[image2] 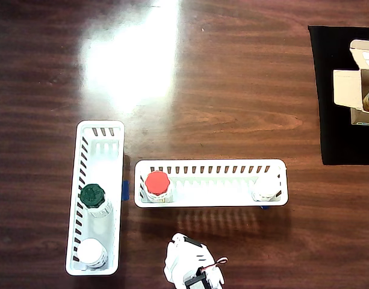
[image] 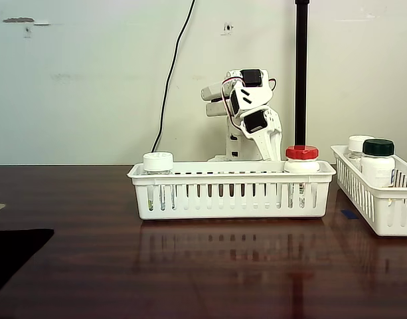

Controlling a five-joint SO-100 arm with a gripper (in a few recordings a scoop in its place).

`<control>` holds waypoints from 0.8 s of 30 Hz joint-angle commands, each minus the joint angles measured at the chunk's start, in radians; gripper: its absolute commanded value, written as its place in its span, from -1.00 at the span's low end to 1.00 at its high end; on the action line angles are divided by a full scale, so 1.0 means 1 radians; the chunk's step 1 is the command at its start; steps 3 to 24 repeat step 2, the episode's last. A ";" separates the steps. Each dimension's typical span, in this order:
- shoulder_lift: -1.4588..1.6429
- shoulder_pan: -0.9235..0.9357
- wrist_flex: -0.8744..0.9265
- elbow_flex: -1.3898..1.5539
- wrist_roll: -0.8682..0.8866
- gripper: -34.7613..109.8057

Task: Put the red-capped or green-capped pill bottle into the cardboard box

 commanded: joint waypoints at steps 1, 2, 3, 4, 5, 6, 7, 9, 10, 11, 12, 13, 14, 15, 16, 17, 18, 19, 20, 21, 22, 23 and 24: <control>0.083 -0.052 0.012 -0.002 -0.003 -0.47; 0.083 -0.052 0.012 -0.002 -0.005 -0.47; 0.083 -0.052 0.012 -0.002 -0.005 -0.47; 0.083 -0.052 0.012 -0.002 -0.005 -0.47; 0.083 -0.052 0.012 -0.002 -0.005 -0.47; 0.083 -0.052 0.012 -0.002 -0.005 -0.47; 0.083 -0.052 0.012 -0.002 -0.005 -0.47; 0.083 -0.052 0.012 -0.002 -0.005 -0.47; 0.083 -0.052 0.012 -0.002 -0.005 -0.47; 0.083 -0.052 0.012 -0.002 -0.005 -0.47; 0.083 -0.052 0.012 -0.002 -0.005 -0.47; 0.083 -0.052 0.012 -0.002 -0.005 -0.47; 0.083 -0.052 0.012 -0.002 -0.005 -0.47; 0.083 -0.052 0.012 -0.002 -0.005 -0.47; 0.083 -0.052 0.012 -0.002 -0.005 -0.47; 0.083 -0.052 0.012 -0.002 -0.005 -0.47; 0.083 -0.052 0.012 -0.002 -0.005 -0.47; 0.083 -0.052 0.012 -0.002 -0.005 -0.47; 0.083 -0.052 0.012 -0.002 -0.005 -0.47; 0.083 -0.052 0.012 -0.002 -0.005 -0.47; 0.083 -0.052 0.012 -0.002 -0.005 -0.47; 0.083 -0.052 0.012 -0.002 -0.005 -0.47; 0.083 -0.052 0.012 -0.002 -0.005 -0.47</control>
